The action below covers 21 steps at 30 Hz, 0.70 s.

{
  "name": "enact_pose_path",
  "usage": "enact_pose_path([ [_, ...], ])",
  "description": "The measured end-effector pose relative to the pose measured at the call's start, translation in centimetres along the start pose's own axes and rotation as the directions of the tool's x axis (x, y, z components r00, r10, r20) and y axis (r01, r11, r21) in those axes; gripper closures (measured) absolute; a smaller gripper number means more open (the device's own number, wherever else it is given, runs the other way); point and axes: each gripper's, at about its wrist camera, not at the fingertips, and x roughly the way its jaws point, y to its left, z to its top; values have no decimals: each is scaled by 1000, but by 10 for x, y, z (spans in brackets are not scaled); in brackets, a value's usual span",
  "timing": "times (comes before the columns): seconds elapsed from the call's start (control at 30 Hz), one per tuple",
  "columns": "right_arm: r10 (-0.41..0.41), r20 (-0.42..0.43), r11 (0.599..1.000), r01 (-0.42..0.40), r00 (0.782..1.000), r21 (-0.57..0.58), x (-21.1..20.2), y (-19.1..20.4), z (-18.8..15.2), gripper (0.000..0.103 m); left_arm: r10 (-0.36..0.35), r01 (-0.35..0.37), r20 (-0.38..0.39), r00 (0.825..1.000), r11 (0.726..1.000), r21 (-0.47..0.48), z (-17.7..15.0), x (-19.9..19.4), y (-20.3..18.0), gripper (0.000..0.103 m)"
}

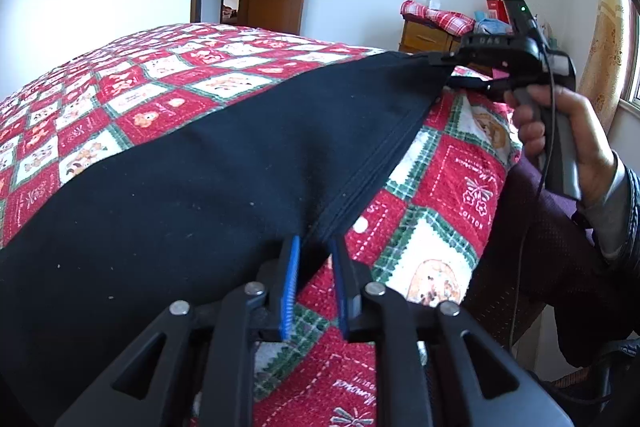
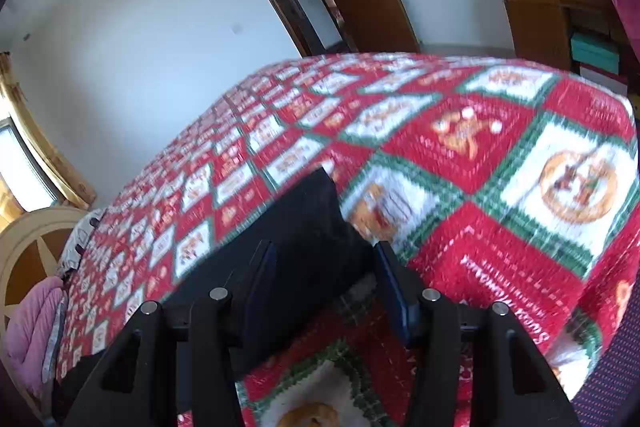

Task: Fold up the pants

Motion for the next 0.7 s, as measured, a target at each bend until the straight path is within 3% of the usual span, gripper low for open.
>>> enact_pose_path([
  [0.03,-10,5,1000,10,1000,-14,0,0,-2,52,6,-6,4,1000,1000,2,1,-2,-1,76],
  [0.1,-16,9,1000,16,1000,-22,-1,2,-2,52,43,-44,33,998,999,8,5,-8,-4,52],
  [0.2,5,28,1000,-6,1000,10,-6,-3,-2,52,108,-109,101,989,994,7,14,-22,-3,37],
  [0.27,22,51,999,-24,998,31,-11,-6,0,52,165,-165,97,982,986,-8,19,-22,4,34],
  [0.53,-63,44,997,65,997,-44,-1,3,-5,57,208,-210,-35,978,973,-100,5,3,36,34],
  [0.7,-77,48,996,79,996,-52,0,2,-5,57,198,-198,-10,980,975,-96,1,3,34,26],
])
